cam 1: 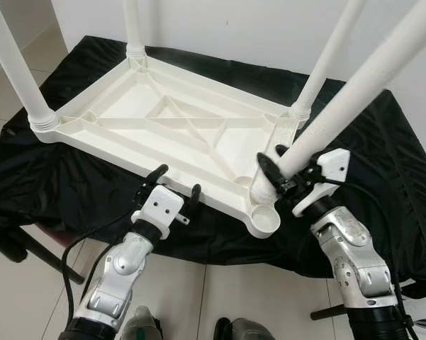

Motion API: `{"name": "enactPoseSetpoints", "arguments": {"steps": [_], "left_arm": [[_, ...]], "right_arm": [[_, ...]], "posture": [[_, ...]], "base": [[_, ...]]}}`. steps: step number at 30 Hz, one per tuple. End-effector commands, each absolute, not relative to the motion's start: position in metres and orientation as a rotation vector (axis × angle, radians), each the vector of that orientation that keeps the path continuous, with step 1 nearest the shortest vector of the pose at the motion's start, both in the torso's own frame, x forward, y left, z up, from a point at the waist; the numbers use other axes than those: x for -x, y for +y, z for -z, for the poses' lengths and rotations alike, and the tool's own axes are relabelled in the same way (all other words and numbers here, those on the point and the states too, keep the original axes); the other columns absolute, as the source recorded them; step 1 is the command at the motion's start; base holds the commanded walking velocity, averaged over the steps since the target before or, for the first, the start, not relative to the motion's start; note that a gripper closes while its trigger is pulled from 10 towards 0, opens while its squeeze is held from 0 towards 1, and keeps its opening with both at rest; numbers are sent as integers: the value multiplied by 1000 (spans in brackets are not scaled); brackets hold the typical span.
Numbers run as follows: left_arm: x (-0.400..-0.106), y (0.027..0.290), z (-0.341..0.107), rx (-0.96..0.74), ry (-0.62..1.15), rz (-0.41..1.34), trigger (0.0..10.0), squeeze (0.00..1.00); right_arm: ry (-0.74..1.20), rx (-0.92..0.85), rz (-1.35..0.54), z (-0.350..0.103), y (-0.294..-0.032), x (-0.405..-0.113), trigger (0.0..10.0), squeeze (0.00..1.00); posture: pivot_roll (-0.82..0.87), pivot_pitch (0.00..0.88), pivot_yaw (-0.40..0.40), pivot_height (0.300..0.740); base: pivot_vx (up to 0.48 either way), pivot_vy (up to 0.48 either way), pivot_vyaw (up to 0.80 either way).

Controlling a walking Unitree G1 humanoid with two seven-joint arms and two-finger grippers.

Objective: Building children table

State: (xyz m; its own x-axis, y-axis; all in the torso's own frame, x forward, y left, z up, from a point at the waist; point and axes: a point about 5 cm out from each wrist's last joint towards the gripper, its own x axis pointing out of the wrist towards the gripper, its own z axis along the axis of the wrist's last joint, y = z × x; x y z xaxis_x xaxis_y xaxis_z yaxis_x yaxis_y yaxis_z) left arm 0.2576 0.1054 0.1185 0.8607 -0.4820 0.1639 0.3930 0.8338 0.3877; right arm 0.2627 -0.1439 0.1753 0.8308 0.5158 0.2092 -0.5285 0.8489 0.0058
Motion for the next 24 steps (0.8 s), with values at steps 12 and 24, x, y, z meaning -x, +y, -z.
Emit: {"name": "enactPoseSetpoints", "arguments": {"steps": [12,24], "left_arm": [[-256,99,-120,-378,-257,534,10000,0],[-254,99,-120,-376,-258,543,10000,0]], "right_arm": [[-102,-80,-611,-160,-142,-248,10000,0],[1,-77,-618,-140,-141,-245,10000,0]], "posture": [[26,79,-76,740],[36,74,-83,740]], "base": [[0,0,0],[0,0,0]]}}
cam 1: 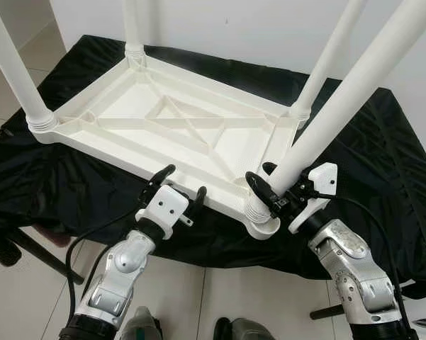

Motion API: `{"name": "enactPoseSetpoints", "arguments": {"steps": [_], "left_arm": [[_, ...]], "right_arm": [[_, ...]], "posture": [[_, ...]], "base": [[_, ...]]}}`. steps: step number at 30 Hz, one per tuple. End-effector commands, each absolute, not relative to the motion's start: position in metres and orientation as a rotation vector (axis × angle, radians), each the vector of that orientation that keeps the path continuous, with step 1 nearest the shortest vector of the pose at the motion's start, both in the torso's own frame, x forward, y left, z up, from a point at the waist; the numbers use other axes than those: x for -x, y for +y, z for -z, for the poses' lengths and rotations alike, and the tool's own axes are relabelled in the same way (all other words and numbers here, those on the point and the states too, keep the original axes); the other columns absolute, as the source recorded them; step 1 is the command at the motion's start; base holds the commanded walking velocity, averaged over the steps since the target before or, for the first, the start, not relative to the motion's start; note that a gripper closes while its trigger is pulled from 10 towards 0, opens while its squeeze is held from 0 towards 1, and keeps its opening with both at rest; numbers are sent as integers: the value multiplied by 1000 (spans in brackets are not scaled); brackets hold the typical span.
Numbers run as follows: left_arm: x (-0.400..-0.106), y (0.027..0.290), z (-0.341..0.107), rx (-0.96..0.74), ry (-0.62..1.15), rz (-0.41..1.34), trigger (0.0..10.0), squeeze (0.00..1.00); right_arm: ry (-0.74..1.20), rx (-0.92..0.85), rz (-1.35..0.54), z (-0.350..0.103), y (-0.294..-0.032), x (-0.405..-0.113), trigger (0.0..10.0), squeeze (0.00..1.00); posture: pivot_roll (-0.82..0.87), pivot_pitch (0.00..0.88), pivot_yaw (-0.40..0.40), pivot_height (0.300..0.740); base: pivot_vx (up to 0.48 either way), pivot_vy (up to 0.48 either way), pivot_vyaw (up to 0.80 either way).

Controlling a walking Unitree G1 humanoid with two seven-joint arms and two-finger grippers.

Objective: Building children table

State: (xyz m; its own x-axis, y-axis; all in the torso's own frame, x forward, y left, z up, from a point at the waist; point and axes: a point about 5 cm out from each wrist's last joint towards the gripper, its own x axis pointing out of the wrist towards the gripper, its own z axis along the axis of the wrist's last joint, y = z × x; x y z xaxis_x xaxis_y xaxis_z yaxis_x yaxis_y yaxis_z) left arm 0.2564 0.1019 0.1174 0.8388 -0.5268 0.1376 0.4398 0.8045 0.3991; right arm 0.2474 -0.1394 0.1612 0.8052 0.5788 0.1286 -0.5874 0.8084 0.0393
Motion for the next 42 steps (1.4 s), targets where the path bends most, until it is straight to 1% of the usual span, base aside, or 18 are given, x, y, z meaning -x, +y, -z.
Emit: {"name": "enactPoseSetpoints", "arguments": {"steps": [1,3,11,24,42], "left_arm": [[-254,99,-120,-376,-258,543,10000,0],[-254,99,-120,-376,-259,543,10000,0],[-254,99,-120,-375,-261,544,10000,0],[-253,97,-120,-373,-264,551,10000,0],[-252,98,-122,-375,-263,541,10000,0]], "right_arm": [[1,-77,-618,-140,-141,-245,10000,0],[34,-57,-628,-136,-142,-244,10000,0],[20,-31,-657,-149,-152,-241,10000,0],[58,-25,-675,-150,-160,-238,10000,0],[20,-48,-570,-126,-151,-246,10000,0]], "posture": [[36,74,-83,740],[36,68,-87,740],[32,58,-91,740],[26,45,-92,740],[37,73,-85,740]], "base": [[0,0,0],[0,0,0],[0,0,0],[0,0,0],[0,0,0]]}}
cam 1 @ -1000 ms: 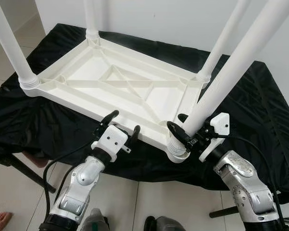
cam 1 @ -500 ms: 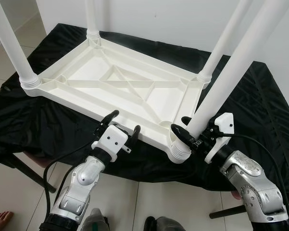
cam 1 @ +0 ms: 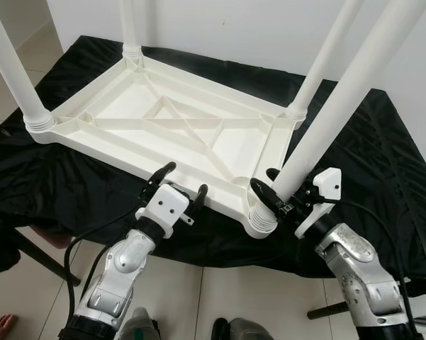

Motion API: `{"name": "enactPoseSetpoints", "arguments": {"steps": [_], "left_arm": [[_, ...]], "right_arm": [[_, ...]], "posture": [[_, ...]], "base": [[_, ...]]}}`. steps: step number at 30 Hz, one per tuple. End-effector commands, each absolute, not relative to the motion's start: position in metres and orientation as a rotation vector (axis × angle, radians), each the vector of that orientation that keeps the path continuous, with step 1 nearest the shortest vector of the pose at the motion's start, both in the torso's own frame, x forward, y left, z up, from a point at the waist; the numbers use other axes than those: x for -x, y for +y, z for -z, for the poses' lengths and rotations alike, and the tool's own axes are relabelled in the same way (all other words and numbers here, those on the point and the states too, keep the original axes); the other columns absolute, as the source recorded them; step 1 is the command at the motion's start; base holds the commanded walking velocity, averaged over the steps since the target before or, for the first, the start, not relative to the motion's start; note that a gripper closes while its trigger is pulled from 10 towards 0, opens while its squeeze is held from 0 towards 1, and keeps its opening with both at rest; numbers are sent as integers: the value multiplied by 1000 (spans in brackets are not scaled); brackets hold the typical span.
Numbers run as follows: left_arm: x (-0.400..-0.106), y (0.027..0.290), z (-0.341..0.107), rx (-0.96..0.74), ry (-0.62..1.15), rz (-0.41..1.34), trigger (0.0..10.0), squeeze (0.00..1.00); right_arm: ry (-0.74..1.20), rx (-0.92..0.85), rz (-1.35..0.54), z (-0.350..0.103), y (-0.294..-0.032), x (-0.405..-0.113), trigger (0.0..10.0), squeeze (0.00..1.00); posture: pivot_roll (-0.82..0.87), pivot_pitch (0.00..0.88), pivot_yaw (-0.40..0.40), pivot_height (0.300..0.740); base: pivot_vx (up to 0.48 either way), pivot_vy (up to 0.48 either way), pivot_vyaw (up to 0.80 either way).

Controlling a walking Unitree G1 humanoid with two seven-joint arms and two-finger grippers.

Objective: Building children table

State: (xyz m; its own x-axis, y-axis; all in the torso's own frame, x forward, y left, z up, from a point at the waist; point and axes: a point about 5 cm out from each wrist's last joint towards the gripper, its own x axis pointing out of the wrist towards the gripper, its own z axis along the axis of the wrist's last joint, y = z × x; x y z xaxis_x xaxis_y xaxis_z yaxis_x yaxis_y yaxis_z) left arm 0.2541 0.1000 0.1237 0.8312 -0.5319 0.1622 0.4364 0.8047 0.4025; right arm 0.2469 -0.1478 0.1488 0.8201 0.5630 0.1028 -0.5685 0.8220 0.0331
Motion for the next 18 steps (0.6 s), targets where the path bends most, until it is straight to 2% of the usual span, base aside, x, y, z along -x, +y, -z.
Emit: {"name": "enactPoseSetpoints", "arguments": {"steps": [1,18], "left_arm": [[-252,98,-122,-375,-263,541,10000,0],[-248,100,-123,-371,-259,539,10000,0]], "right_arm": [[19,-47,-568,-126,-151,-246,10000,0],[24,-8,-576,-115,-150,-240,10000,0]], "posture": [[37,73,-85,740],[43,85,-84,740]], "base": [[0,0,0],[0,0,0]]}}
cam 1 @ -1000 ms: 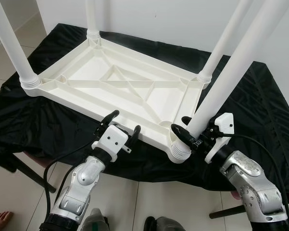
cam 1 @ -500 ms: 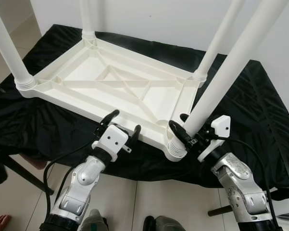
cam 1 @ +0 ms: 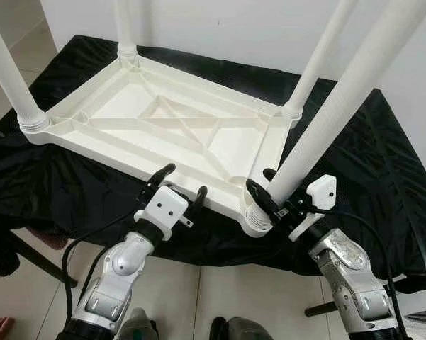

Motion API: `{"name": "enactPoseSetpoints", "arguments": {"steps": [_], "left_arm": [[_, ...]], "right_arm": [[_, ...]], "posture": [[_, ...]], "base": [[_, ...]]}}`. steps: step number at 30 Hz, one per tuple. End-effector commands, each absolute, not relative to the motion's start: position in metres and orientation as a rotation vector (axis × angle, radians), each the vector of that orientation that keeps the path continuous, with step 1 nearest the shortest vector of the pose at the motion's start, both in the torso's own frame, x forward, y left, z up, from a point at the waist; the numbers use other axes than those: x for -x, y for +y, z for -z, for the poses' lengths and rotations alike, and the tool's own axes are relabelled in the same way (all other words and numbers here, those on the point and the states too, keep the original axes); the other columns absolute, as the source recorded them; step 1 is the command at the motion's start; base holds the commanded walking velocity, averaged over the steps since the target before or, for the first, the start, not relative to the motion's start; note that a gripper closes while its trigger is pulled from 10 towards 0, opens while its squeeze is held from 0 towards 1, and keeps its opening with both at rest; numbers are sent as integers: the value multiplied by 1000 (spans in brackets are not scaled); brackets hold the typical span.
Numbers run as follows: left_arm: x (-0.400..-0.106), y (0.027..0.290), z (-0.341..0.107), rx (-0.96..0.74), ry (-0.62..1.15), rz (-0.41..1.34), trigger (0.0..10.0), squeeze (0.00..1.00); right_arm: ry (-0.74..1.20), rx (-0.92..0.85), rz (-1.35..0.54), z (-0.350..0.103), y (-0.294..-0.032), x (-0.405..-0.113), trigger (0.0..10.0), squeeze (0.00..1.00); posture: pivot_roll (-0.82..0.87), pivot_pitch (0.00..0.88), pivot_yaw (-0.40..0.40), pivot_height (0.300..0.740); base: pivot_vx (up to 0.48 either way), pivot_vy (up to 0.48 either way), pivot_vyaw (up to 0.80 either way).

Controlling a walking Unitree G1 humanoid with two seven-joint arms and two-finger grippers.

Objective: Building children table

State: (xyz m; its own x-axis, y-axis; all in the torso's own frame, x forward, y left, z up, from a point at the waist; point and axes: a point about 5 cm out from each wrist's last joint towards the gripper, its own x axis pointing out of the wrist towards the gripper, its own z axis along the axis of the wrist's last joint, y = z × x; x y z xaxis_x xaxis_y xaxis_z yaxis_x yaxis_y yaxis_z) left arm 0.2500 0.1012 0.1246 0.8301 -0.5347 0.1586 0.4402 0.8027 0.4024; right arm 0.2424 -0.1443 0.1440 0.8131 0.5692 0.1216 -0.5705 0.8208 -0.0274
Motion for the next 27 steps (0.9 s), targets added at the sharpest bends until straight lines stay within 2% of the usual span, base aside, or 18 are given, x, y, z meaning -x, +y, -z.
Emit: {"name": "enactPoseSetpoints", "arguments": {"steps": [1,11,27], "left_arm": [[-247,100,-123,-370,-259,540,10000,0],[-247,101,-123,-370,-258,542,10000,0],[-247,100,-125,-369,-258,549,10000,0]], "right_arm": [[25,-11,-571,-114,-151,-240,10000,0],[24,-20,-539,-113,-151,-237,10000,0],[-98,-37,-371,-131,-145,-242,10000,0]], "posture": [[43,86,-84,740],[42,90,-84,740],[41,99,-78,740]], "base": [[0,0,0],[0,0,0],[0,0,0]]}}
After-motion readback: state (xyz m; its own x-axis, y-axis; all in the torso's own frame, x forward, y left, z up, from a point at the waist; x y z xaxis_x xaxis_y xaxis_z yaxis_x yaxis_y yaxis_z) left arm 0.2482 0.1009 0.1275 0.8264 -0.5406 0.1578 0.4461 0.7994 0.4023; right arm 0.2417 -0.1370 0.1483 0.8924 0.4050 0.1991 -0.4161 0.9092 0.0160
